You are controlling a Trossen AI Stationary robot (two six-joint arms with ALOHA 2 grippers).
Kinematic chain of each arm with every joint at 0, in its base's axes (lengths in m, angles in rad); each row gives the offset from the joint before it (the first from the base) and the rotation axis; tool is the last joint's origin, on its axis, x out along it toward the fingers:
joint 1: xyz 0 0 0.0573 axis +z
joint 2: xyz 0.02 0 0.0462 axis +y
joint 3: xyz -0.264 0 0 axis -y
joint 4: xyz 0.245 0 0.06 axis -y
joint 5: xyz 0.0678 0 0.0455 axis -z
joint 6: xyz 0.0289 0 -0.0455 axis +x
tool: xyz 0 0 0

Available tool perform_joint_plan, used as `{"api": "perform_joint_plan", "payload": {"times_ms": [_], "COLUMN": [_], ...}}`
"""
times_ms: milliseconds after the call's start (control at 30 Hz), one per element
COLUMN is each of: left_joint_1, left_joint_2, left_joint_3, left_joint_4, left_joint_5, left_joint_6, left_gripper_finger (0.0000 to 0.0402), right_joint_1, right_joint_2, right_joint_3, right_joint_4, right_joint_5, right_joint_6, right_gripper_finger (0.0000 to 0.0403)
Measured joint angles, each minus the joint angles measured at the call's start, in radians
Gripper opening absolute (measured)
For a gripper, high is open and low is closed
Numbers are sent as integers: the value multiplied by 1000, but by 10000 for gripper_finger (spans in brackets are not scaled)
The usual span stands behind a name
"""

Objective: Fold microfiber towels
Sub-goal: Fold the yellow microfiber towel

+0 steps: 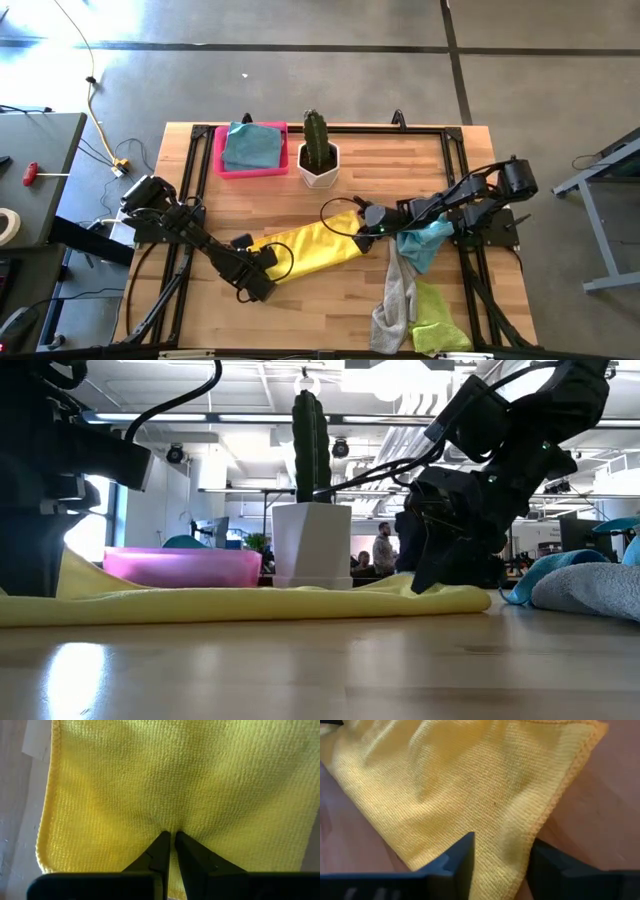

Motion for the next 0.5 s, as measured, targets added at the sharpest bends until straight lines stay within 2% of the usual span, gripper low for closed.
{"api": "perform_joint_plan", "payload": {"times_ms": [233, 500], "left_joint_1": [-8, -52], "left_joint_2": [13, 9], "left_joint_3": [73, 188], "left_joint_4": [-89, -121], "left_joint_5": [-37, -70], "left_joint_6": [-18, 38], "left_gripper_finger": [29, 29], "right_joint_1": [8, 8], "right_joint_2": [2, -12], "right_joint_3": [-2, -1], "right_joint_4": [-11, -58], "right_joint_5": [11, 10], "right_joint_6": [-2, 0], "right_gripper_finger": [14, 2]}}
